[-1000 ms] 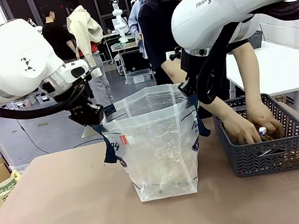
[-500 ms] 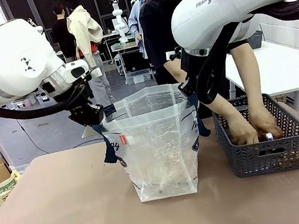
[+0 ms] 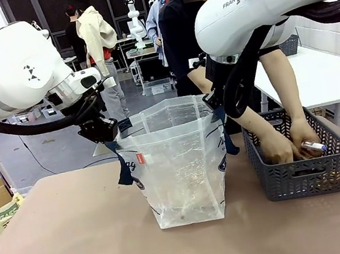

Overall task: Transfer purchased items from the store into the shopping bag.
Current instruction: Move the Reusable shopping bag to the right side of the table.

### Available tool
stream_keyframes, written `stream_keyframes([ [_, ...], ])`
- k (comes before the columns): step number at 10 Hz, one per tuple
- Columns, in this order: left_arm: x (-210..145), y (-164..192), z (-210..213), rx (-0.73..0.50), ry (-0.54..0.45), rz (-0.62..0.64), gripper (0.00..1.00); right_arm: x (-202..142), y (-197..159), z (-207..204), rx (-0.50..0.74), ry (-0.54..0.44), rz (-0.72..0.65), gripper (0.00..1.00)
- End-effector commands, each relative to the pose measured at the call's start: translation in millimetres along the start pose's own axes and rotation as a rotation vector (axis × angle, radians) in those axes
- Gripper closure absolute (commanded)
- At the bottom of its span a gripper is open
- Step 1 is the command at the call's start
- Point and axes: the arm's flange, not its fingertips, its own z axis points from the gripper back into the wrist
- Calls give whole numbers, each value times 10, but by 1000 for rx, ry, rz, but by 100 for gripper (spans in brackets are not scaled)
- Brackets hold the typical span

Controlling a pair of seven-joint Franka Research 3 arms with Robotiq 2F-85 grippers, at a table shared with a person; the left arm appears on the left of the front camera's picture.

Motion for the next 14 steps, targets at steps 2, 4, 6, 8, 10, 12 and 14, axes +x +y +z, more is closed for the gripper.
stream_keyframes([
  [2, -5, 1, 16, 2, -5, 10, 100, -2, -4, 4, 0, -1, -1, 100],
  [4, -5, 1, 16, 2, -5, 10, 100, -2, -4, 4, 0, -1, -1, 100],
  [6, -5, 1, 16, 2, -5, 10, 100, -2, -4, 4, 0, -1, -1, 100],
  [8, -5, 1, 16, 2, -5, 10, 100, -2, -4, 4, 0, -1, -1, 100],
  [10, -5, 1, 16, 2, -5, 10, 100, -2, -4, 4, 0, -1, -1, 100],
  [12, -5, 1, 16, 2, -5, 10, 100, -2, -4, 4, 0, -1, -1, 100],
  [14, -5, 1, 16, 2, -5, 10, 100, -2, -4, 4, 0, -1, -1, 100],
])
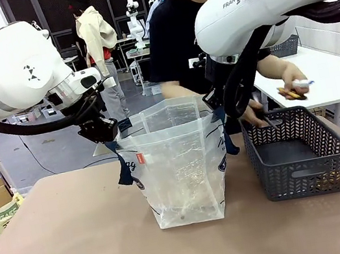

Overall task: Transfer purchased items from the store into the shopping bag.
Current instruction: Move the Reusable shopping bag to the right side of the table.

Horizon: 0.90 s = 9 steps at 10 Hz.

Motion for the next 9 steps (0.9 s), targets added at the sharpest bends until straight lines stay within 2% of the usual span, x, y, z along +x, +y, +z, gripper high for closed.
stream_keyframes([
  [1, -5, 1, 16, 2, -5, 10, 100, -2, -4, 4, 0, -1, -1, 100],
  [9, -5, 1, 16, 2, -5, 10, 100, -2, -4, 4, 0, -1, -1, 100],
])
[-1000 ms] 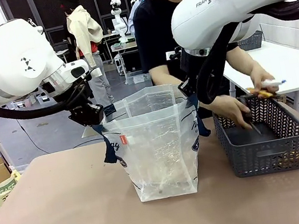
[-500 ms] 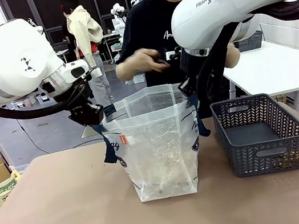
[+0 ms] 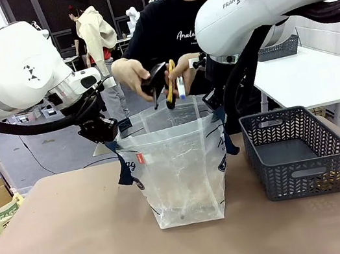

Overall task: Transfer purchased items from the store into the shopping bag.
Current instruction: Move the Reusable shopping bag to the right side of the table.

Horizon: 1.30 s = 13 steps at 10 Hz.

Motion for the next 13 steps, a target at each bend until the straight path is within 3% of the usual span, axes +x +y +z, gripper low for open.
stream_keyframes([
  [1, -5, 1, 16, 2, -5, 10, 100, -2, -4, 4, 0, -1, -1, 100],
  [13, -5, 1, 16, 2, -5, 10, 100, -2, -4, 4, 0, -1, -1, 100],
])
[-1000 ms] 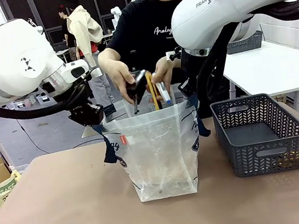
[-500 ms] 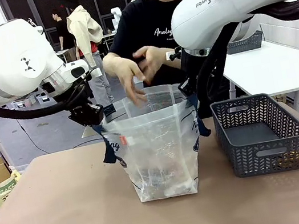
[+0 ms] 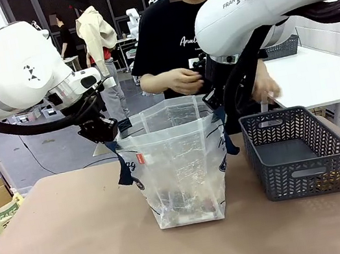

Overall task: Transfer purchased items from the store into the shopping bag.
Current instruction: Move the Reusable shopping bag to the right side of the table.

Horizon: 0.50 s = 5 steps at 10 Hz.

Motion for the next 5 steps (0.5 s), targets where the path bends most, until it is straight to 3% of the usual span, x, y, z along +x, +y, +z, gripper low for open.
stream_keyframes([
  [1, -5, 1, 17, 2, -5, 10, 100, -2, -4, 5, -1, -1, -1, 100],
  [5, -5, 1, 17, 2, -5, 10, 100, -2, -4, 5, -1, -1, -1, 100],
])
